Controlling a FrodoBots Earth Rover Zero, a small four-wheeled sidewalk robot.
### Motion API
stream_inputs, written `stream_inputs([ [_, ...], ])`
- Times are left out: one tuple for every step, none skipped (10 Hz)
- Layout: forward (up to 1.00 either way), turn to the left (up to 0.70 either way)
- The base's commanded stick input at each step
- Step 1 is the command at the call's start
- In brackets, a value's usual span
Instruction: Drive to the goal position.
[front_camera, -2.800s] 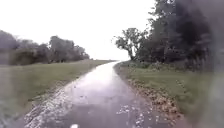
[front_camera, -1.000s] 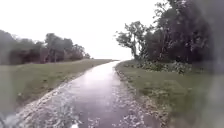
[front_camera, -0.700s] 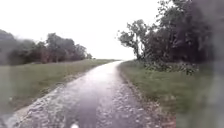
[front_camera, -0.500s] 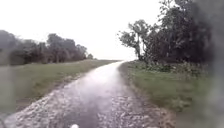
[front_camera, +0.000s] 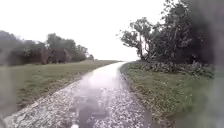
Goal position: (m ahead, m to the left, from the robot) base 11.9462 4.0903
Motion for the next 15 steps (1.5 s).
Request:
stream_inputs([
  [1.00, 0.00],
  [1.00, 0.00],
  [1.00, 0.00],
  [1.00, 0.00],
  [1.00, 0.00],
  [1.00, 0.00],
  [1.00, 0.00],
  [1.00, 0.00],
  [1.00, 0.00],
  [1.00, 0.00],
  [1.00, 0.00],
  [1.00, 0.00],
  [1.00, 0.00],
  [1.00, 0.27],
  [1.00, 0.27],
])
